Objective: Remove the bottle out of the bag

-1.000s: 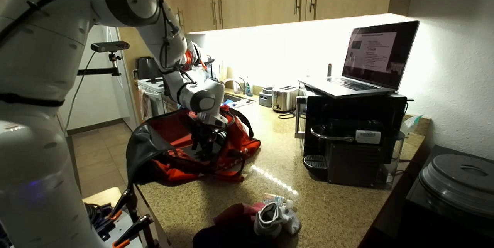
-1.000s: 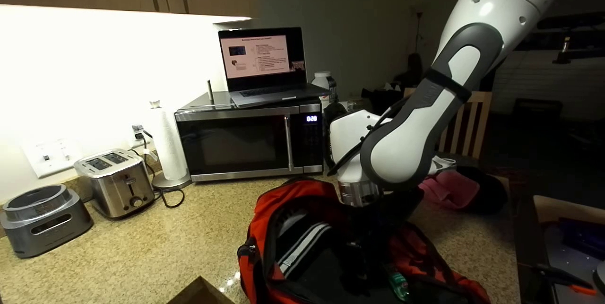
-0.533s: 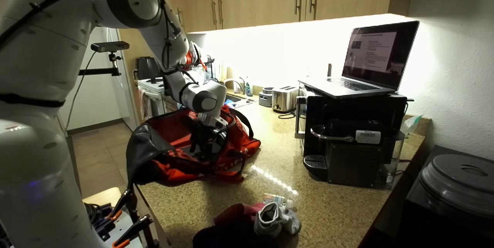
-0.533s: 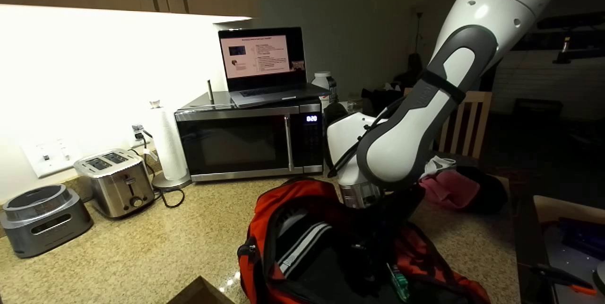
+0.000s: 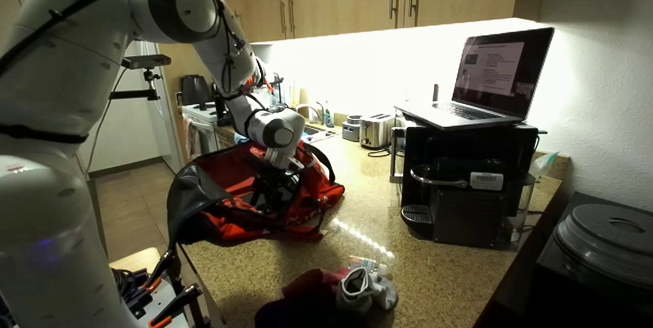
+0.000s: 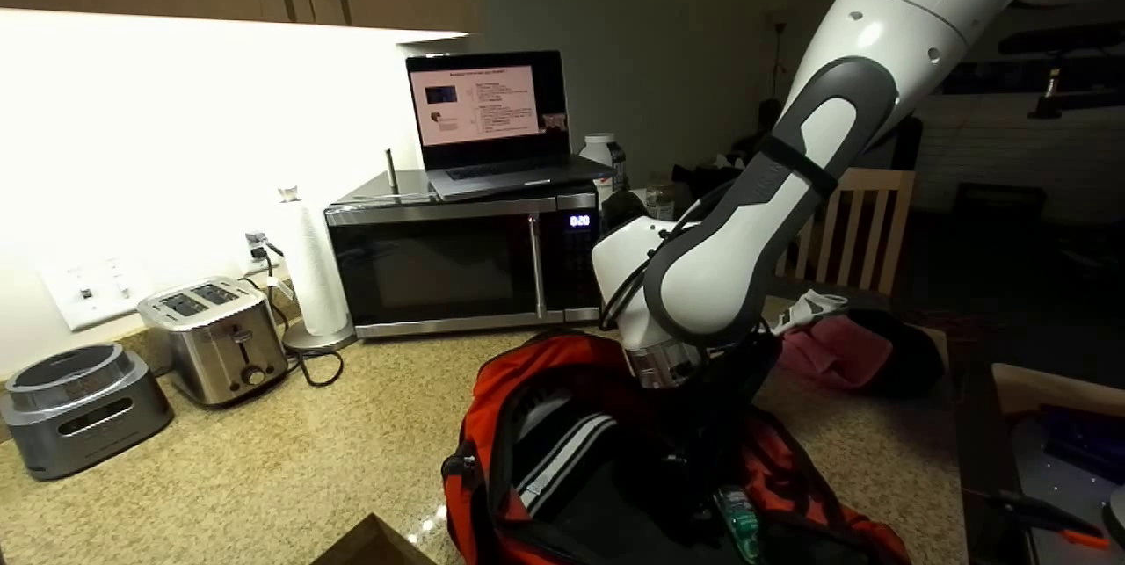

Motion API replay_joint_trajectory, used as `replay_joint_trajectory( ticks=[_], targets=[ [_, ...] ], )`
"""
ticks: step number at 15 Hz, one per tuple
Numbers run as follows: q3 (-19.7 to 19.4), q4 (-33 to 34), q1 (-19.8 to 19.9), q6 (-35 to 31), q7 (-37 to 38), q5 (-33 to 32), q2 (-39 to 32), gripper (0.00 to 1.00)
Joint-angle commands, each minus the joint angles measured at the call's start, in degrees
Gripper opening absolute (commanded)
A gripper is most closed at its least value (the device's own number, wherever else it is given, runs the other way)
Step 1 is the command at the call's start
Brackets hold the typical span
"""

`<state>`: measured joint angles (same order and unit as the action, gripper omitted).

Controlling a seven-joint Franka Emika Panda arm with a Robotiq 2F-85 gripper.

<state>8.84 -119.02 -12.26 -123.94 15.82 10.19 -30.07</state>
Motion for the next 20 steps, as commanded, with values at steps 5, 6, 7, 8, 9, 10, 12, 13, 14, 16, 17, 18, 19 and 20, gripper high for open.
replay_joint_trajectory(
  ticks=[5,6,7,8,9,10,12,13,14,16,17,18,19,20],
  targets=[
    [-0.5,1.9,0.0,1.8,-2.3,-0.8,-1.6,0.41],
    [-0.5,1.9,0.0,1.6,-2.6,-0.7,-1.7,0.34],
    [-0.4,1.8,0.1,1.3,-3.0,-0.5,-1.7,0.28],
    [-0.2,1.8,0.4,0.8,-3.7,-0.2,-1.7,0.23],
    [-0.1,1.8,0.5,0.5,-4.3,0.0,-1.8,0.18],
    [0.0,2.3,0.5,-0.1,-4.9,0.0,-2.0,0.18],
    [0.1,3.7,0.4,-0.4,-5.7,-0.2,-2.5,0.18],
    [0.1,4.9,0.3,-0.5,-6.2,-0.3,-2.8,0.18],
    [0.2,6.2,0.2,-0.6,-6.7,-0.4,-3.2,0.18],
    [0.3,8.7,0.1,-0.8,-7.3,-0.4,-3.6,0.18],
    [0.4,9.8,0.2,-0.8,-7.5,-0.4,-3.7,0.18],
    [0.4,10.7,0.2,-0.9,-7.6,-0.4,-3.8,0.18],
    [0.4,11.5,0.2,-0.9,-7.7,-0.4,-3.8,0.18],
    [0.4,12.2,0.2,-1.0,-7.8,-0.3,-3.8,0.18]
  ],
)
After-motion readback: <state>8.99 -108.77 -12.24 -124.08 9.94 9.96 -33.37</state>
